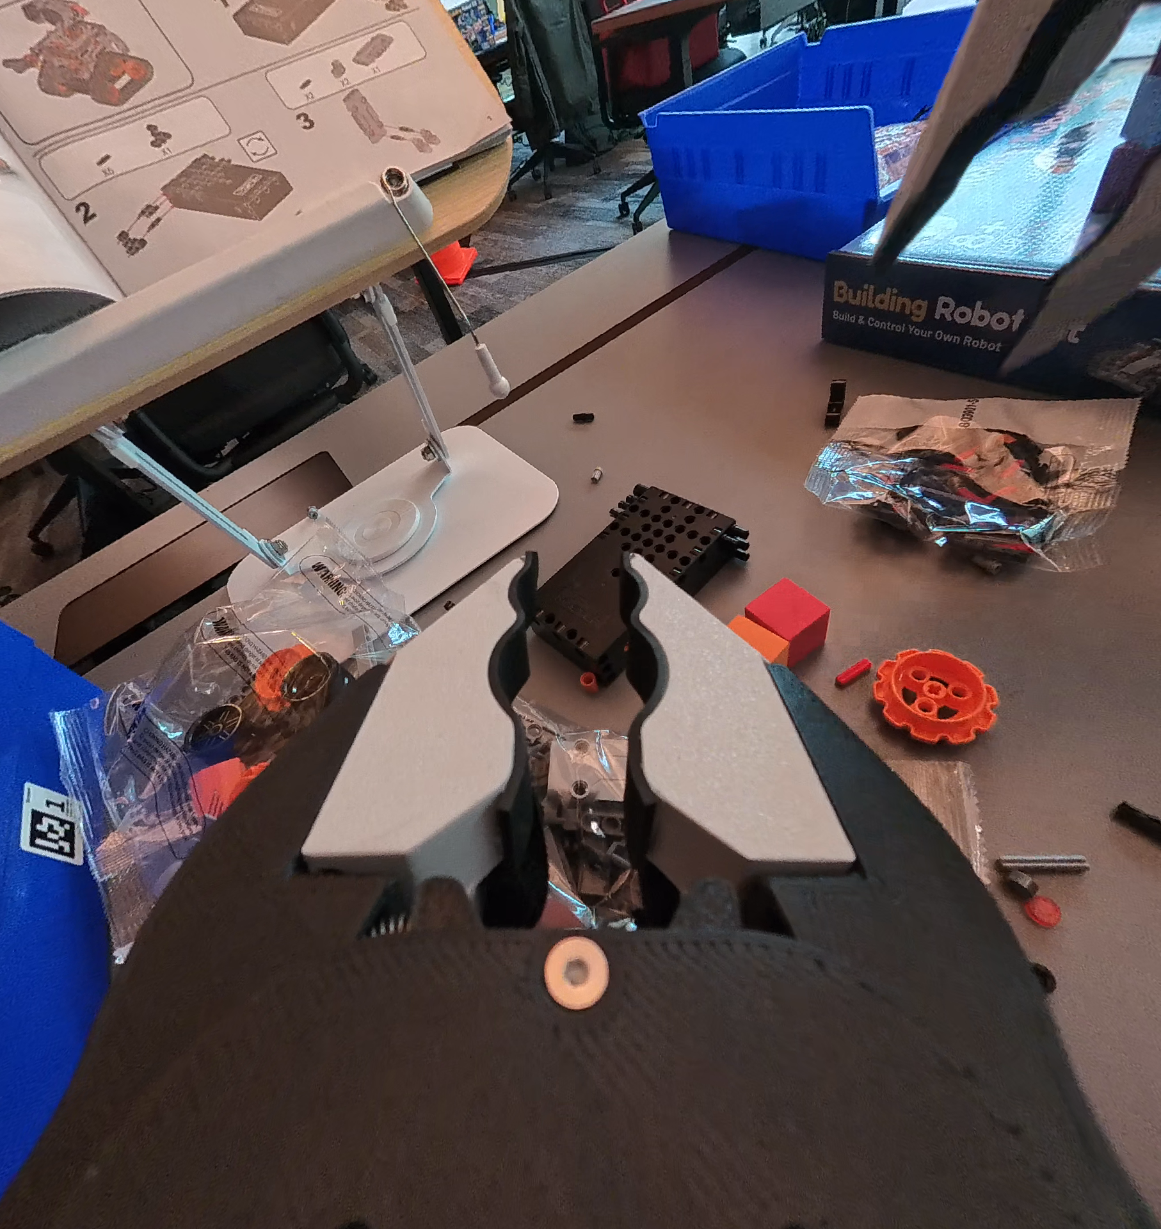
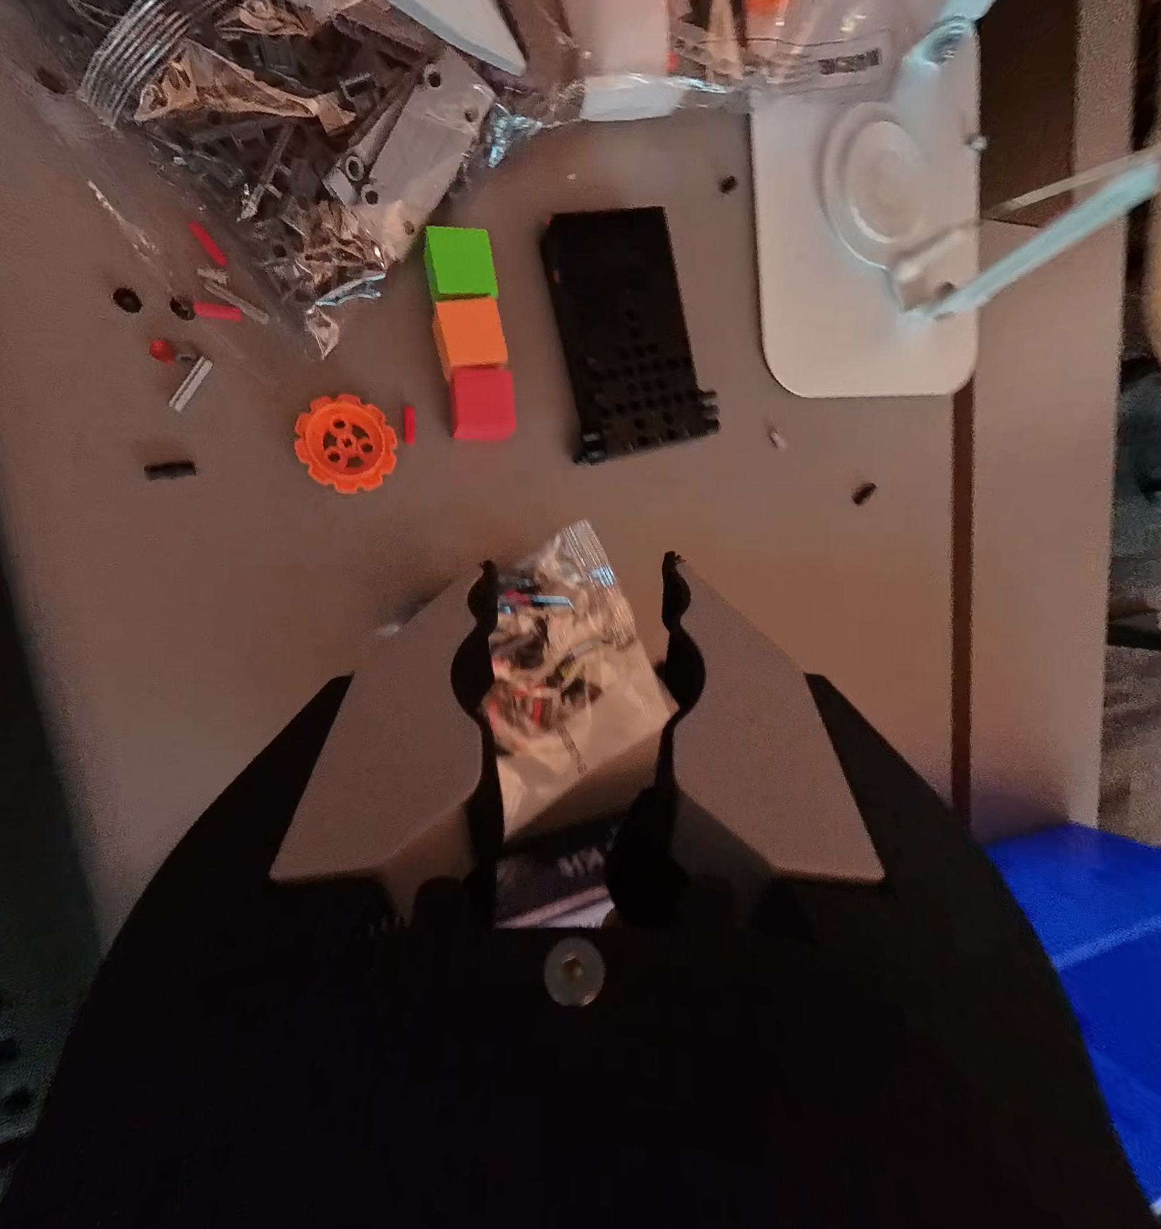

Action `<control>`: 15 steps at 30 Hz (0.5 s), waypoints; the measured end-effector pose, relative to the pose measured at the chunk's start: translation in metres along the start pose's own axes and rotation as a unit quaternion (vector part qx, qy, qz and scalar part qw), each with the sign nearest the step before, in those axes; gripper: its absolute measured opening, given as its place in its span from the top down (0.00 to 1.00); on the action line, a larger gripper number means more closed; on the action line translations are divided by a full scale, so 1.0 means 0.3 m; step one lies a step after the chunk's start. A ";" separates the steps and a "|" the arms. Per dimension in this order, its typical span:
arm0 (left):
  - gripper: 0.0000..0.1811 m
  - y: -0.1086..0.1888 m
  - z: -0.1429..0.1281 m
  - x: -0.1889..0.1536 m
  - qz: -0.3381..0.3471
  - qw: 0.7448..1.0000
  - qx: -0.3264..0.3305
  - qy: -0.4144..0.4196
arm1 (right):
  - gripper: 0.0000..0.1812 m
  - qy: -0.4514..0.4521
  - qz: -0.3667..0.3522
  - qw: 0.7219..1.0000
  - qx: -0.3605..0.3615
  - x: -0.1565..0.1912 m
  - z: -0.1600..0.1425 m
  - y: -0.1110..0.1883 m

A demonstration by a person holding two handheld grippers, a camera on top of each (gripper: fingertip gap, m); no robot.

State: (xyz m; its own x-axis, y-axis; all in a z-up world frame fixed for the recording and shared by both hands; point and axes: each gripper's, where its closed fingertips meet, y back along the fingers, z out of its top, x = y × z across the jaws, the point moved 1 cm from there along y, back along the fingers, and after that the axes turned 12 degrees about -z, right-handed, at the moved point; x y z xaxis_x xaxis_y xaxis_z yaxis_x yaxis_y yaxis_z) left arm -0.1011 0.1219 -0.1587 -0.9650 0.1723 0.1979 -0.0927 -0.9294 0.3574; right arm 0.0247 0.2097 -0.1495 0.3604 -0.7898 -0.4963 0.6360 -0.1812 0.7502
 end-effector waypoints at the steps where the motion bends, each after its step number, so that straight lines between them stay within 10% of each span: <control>1: 0.88 0.000 0.001 0.000 0.000 1.000 -0.001 0.000 | 0.73 0.007 0.009 1.000 0.002 0.028 0.017 -0.044; 15: 0.87 0.007 0.013 -0.007 -0.003 1.000 -0.008 -0.002 | 0.87 -0.016 0.093 0.995 0.009 0.219 0.085 -0.325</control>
State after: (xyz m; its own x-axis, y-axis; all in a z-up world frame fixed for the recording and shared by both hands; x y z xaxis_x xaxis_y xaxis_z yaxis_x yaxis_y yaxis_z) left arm -0.0984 0.1209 -0.1548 -0.9633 0.1797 0.1995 -0.1029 -0.9333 0.3439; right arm -0.0312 0.1606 -0.2441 0.4489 -0.8288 -0.3340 0.5477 -0.0402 0.8357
